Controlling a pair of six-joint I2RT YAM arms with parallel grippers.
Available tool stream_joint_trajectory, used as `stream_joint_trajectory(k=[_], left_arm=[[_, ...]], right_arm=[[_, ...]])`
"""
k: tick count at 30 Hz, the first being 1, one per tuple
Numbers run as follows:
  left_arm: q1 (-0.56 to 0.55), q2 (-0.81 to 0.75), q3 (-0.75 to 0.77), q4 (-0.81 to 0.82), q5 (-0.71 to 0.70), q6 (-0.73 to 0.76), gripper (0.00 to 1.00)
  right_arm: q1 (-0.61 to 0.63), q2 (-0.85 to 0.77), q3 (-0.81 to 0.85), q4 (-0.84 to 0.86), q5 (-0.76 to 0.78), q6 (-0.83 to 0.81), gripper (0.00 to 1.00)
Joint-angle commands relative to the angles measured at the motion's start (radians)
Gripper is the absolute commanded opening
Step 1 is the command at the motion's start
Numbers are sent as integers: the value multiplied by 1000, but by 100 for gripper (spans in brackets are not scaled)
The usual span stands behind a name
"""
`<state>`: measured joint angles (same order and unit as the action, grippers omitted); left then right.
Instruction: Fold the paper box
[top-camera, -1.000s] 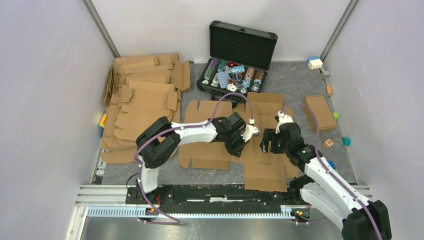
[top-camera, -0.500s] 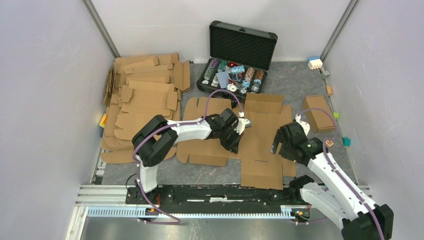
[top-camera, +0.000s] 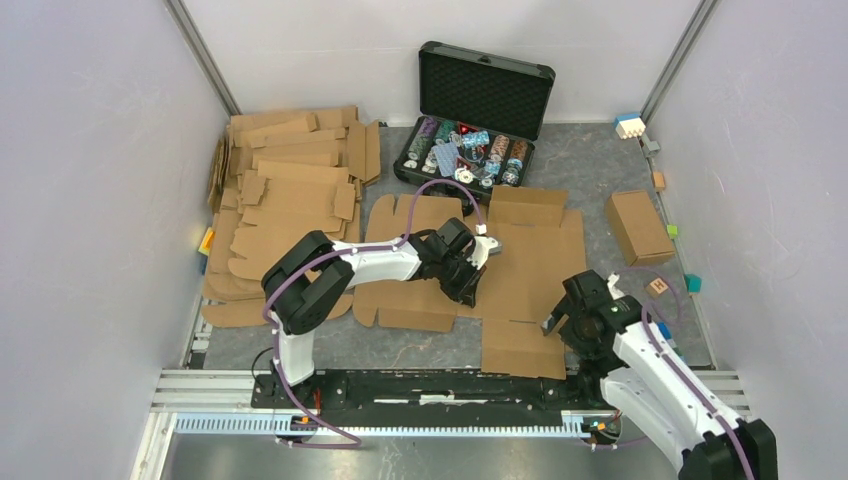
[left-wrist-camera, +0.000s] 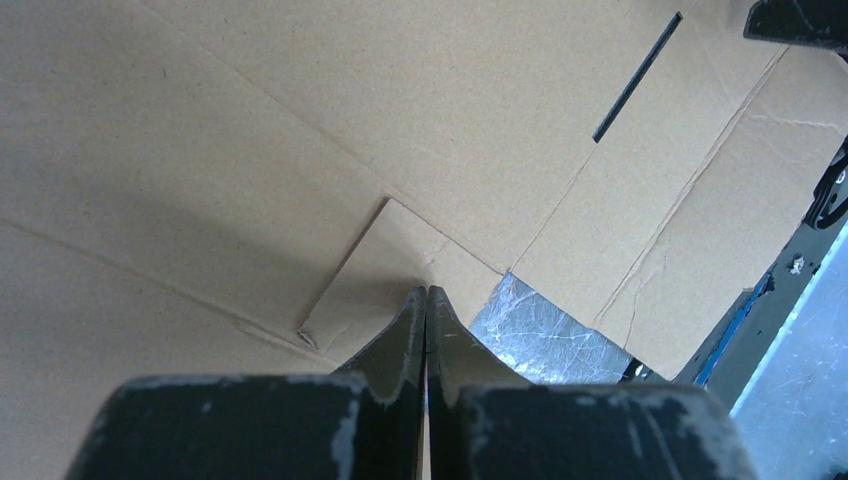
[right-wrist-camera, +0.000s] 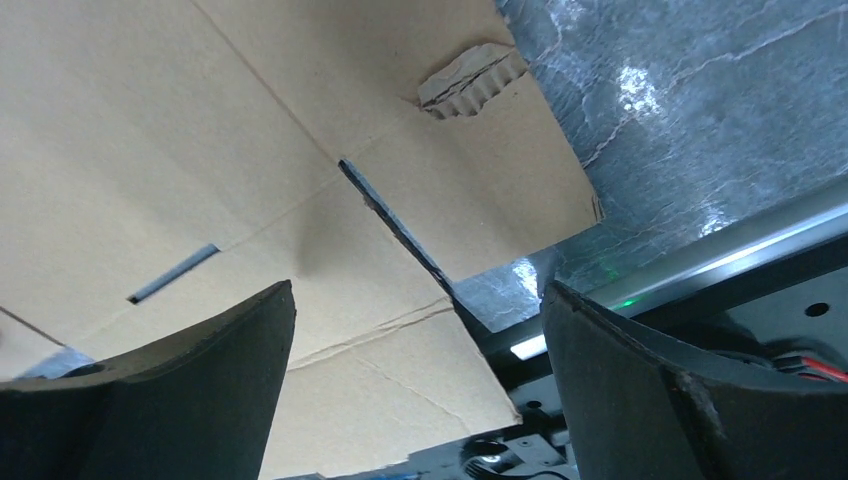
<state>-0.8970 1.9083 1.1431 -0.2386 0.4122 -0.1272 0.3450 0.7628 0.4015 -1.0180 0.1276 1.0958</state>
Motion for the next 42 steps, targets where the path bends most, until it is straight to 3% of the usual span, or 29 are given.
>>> stream_joint_trajectory(k=[1,6,10,20,27,33,37,40,42], left_arm=[[30,6,-39,-80,-130,12,3],[30,-5,-46,-76,-135,14,3],[30,1,-43,-74,-122,15,3],[31,1,-45,-72,-118,17,3],[31,13,-42,-73,-120,18,3],[30,21,-40,-73,-117,18,3],[31,24,-37,-76,-118,20,3],[31,24,-37,-79,-121,21,3],[31,23,-37,-78,-122,21,3]], right_arm=[[-24,-62,-102,18,-36,174,96],[-31,-216,-125,59,73,288,96],[-31,-309,-153,117,47,343,98],[-31,-335,-12,69,185,349,98],[-31,-149,137,-32,343,193,98],[-31,60,167,-39,457,-15,98],[-56,157,134,73,367,-200,98],[-95,133,70,207,239,-310,98],[-94,83,68,238,248,-327,98]])
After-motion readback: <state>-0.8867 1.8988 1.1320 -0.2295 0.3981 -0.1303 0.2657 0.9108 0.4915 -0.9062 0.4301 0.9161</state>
